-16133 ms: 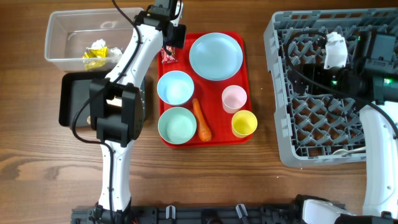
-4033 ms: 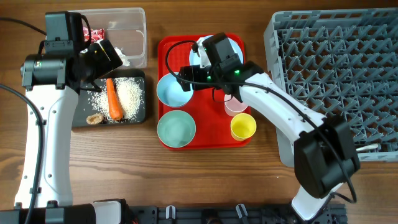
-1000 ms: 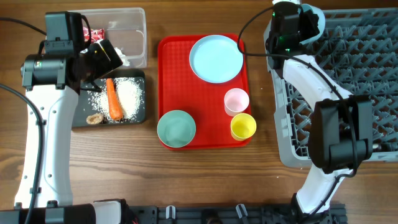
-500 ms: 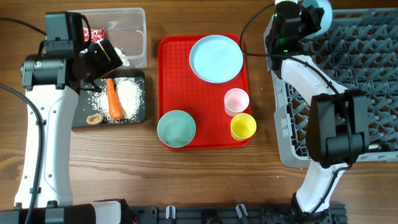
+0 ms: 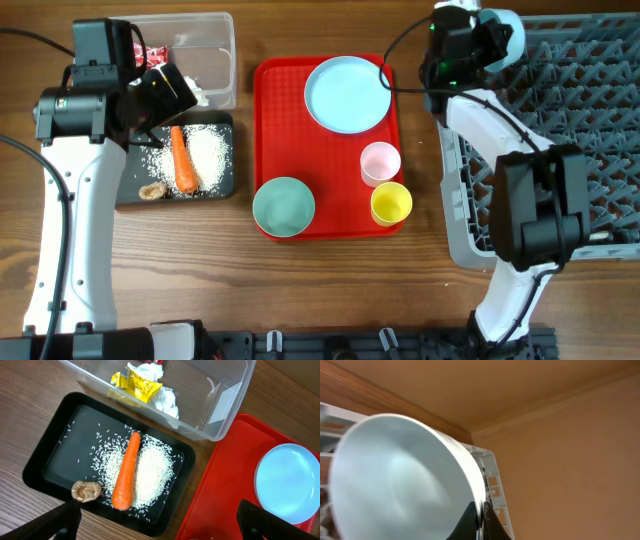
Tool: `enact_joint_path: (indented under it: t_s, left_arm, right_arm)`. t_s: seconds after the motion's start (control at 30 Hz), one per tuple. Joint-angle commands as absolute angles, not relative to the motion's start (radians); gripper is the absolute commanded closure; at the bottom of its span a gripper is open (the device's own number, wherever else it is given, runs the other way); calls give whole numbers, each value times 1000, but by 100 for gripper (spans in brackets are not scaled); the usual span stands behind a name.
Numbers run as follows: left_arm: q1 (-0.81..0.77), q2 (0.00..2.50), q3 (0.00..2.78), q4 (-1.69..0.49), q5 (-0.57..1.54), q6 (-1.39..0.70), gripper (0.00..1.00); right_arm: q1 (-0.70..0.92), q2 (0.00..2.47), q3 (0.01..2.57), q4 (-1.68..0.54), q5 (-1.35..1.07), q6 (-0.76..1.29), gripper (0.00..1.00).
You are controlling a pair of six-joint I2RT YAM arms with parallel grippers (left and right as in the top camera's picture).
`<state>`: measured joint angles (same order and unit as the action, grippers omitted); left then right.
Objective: Sort waste into correct bins and load items into the dishwasher rack
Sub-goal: 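Move the right gripper back to the green bowl on the red tray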
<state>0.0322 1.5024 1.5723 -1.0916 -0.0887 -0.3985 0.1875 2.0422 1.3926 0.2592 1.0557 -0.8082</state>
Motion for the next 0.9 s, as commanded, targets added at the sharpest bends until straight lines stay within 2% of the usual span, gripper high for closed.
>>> enact_joint_path:
  t_s: [0.0,0.1,0.13,0.2,0.23,0.37,0.4,0.57,0.73,0.87]
  left_arm:
    - [36,1500,1577,-1089,-102,-400,0]
    - [36,1500,1577,-1089,-102,-400,0]
    - [36,1500,1577,-1089,-102,-400,0]
    - [36,1500,1577,-1089,-102,-400,0]
    - [36,1500,1577,-1089,-102,-400,0]
    - [36,1500,1577,-1089,-102,-400,0]
    - [36,1500,1577,-1089,-102,-400,0]
    - [36,1500,1577,-1089,-102,-400,0]
    - [36,1500,1577,-1089,-102,-400,0]
    - [36,1500,1577,-1089,-102,-400,0]
  right_arm:
    - [229,2080,1399,245,1008,-785,92]
    - [244,2080,1399,244,1000,-785,84]
    - [246,2080,1399,242,1000,-785,74]
    - [251,2080,1399,236,1000,-785,39]
    - [252,2080,1399,230,1001,-785,26]
    - [252,2080,1399,240,1021,-783,3]
    - [252,2080,1399,270,1045,-783,0]
    - [291,2080,1399,459,1103,-753,0]
    - [385,2080,1399,456,1042,-669,1]
    - [463,2067,1420,458,1089,-599,0]
